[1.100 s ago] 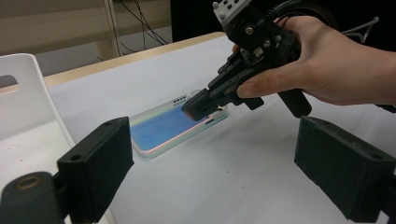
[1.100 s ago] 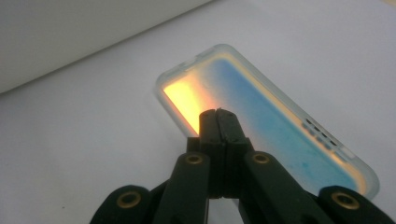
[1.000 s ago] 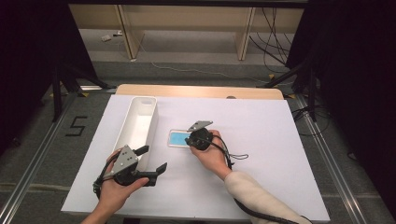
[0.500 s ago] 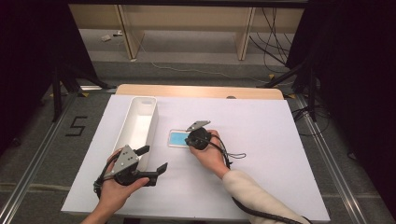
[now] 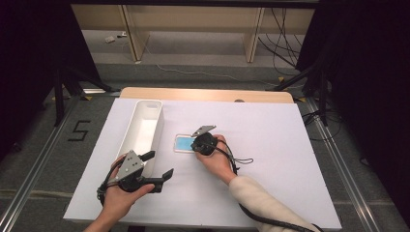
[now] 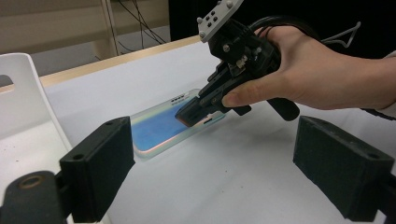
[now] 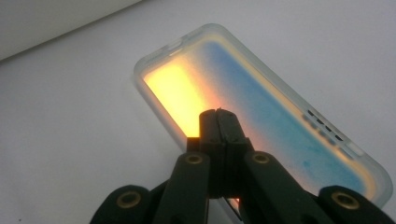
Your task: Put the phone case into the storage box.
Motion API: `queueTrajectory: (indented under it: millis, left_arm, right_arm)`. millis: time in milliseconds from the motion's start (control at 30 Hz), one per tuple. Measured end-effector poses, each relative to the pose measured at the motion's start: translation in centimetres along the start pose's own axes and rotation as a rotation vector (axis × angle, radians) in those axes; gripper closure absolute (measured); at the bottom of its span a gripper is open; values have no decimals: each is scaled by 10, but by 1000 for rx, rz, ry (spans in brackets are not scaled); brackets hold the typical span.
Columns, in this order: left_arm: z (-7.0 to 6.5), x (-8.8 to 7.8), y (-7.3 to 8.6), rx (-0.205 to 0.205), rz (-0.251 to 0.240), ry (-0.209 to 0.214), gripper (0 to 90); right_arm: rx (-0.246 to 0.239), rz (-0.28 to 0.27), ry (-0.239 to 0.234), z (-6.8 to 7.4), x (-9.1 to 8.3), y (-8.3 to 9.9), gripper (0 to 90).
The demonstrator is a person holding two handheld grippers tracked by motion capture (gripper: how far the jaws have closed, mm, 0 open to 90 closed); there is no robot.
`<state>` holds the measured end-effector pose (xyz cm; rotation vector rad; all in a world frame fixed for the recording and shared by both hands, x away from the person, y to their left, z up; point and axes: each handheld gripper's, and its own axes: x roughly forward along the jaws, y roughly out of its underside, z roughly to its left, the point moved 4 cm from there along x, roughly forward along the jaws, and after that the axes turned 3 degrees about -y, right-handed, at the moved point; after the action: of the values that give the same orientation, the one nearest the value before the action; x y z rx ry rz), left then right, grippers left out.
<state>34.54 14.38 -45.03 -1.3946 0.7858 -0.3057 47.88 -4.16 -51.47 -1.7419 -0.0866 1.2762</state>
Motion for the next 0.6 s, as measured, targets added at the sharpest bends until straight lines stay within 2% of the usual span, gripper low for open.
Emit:
queueTrajectory:
  millis: [167, 233, 267, 367, 400, 500, 533, 600]
  left_arm:
    - [0, 0, 0, 1, 0, 1, 118]
    - [0, 0, 0, 1, 0, 1, 118]
    - [0, 0, 0, 1, 1, 2, 119]
    - [0, -1, 0, -1, 0, 1, 119]
    - [1, -1, 0, 1, 0, 1, 119]
    - [0, -1, 0, 0, 1, 2, 120]
    - [1, 0, 0, 6, 1, 2, 120]
    - [0, -1, 0, 2, 2, 1, 120]
  right_arm:
    - [-10, 6, 4, 0, -1, 0, 900]
    - [6, 24, -6, 2, -4, 1, 900]
    - [-18, 20, 4, 1, -3, 1, 900]
    - [-29, 29, -2, 0, -5, 1, 900]
    - [-27, 47, -14, 0, -7, 1, 900]
    - [-28, 58, -24, 0, -9, 2, 900]
    - [-41, 54, -21, -1, -9, 2, 900]
    - [-33, 47, -21, 0, -10, 3, 900]
